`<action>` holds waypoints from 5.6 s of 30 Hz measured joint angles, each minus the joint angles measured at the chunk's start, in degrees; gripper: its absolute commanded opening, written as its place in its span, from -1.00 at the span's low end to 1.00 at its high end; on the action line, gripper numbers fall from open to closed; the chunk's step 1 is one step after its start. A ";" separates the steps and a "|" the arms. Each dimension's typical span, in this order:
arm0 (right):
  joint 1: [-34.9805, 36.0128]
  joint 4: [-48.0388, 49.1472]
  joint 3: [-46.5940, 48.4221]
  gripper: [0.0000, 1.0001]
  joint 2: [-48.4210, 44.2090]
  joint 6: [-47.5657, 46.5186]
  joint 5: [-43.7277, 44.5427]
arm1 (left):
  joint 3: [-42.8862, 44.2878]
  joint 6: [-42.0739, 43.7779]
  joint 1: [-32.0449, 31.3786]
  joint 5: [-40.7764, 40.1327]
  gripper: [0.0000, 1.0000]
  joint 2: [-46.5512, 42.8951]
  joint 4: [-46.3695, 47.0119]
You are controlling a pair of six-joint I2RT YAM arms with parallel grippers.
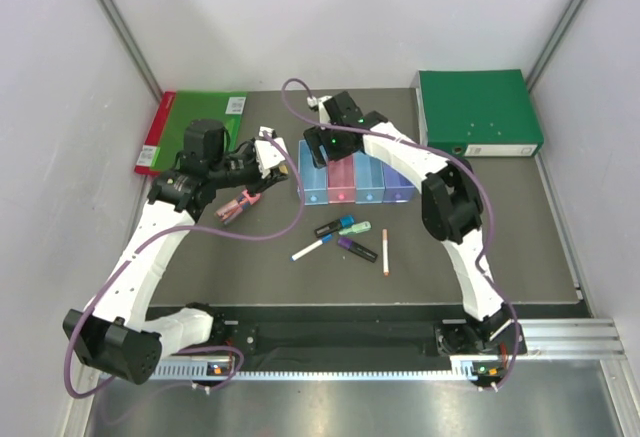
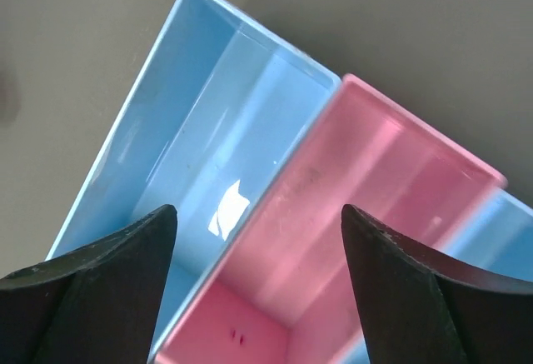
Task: Sort the stationery into containers
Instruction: Move the storage box to the center of the board, then place the stationery in the storage box, then pick up the pen from the center of the board, then place the pen in the storage box.
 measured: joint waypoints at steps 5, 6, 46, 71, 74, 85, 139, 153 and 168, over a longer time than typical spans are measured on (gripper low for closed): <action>-0.28 -0.46 -3.08 0.63 -7.21 -0.79 1.27 | -0.22 0.00 0.02 -0.02 -1.00 -0.37 0.02; -0.39 -0.39 -3.82 0.63 -9.11 -1.03 1.51 | -0.55 0.02 0.02 -0.04 -1.00 -0.70 0.09; -13.38 -13.03 -25.11 0.93 -43.34 -23.28 -1.46 | 12.90 8.20 -0.35 1.95 0.21 43.41 13.79; -8.35 -16.31 -49.92 0.47 -53.72 -25.24 -9.49 | -20.87 22.56 -16.65 -7.72 0.21 6.47 -5.53; -8.09 -13.99 -49.92 0.42 -50.36 -23.80 -10.10 | -20.72 24.65 -16.68 -9.35 0.18 7.91 -6.69; -7.96 -5.99 -50.34 0.35 -42.01 -18.51 -10.45 | -15.15 22.16 -18.40 -10.86 0.07 22.32 -6.97; -15.54 -4.13 -48.24 0.48 -48.63 -14.40 2.05 | 3.37 0.13 -23.54 -17.16 -1.00 18.86 -7.56; -17.31 -5.42 -45.70 0.52 -51.32 -13.62 6.56 | 11.34 -26.88 -20.63 -25.14 -1.00 29.88 7.37; -19.15 -6.10 -45.70 0.54 -53.27 -12.98 7.61 | 23.96 -47.45 -13.55 -36.96 -1.00 48.96 12.35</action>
